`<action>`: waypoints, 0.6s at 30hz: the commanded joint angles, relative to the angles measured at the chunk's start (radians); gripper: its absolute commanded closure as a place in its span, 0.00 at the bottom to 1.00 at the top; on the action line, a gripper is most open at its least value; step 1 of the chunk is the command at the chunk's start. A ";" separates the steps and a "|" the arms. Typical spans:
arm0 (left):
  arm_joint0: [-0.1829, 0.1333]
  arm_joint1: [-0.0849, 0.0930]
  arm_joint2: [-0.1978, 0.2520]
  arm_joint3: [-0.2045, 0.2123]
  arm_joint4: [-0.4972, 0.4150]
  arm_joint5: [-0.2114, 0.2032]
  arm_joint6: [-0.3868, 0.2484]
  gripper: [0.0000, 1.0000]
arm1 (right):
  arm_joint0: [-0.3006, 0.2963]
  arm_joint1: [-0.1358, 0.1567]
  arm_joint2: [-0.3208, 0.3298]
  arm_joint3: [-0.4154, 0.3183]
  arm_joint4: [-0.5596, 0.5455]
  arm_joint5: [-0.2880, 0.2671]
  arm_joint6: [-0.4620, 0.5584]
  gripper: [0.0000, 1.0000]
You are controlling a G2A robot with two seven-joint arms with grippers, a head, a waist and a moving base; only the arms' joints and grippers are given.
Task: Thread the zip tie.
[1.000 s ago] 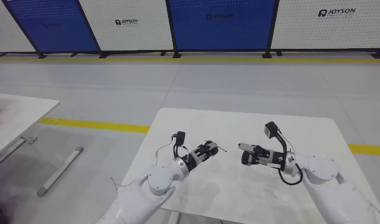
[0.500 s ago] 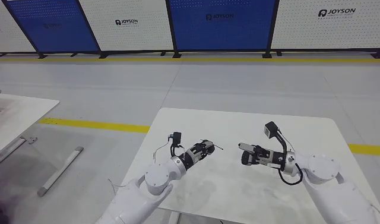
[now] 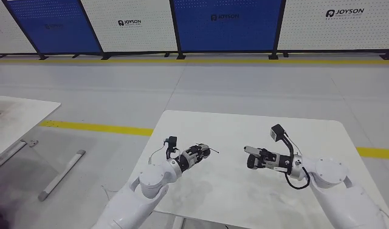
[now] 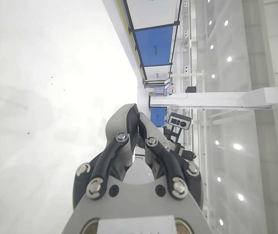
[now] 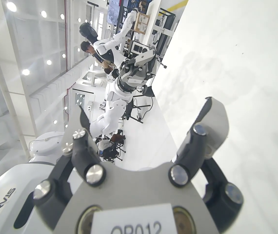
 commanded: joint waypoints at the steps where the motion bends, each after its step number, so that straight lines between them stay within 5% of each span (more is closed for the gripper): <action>1: 0.000 0.000 0.000 0.000 0.000 0.000 0.000 1.00 | 0.000 0.000 0.000 0.000 0.000 0.000 0.000 0.00; 10: 0.005 -0.005 -0.024 -0.032 -0.048 -0.057 0.021 1.00 | 0.000 0.000 0.000 0.000 0.000 0.000 0.000 0.00; 18: 0.045 0.000 -0.130 -0.185 -0.114 -0.157 0.032 1.00 | 0.000 0.000 0.000 0.000 0.000 0.000 0.000 0.00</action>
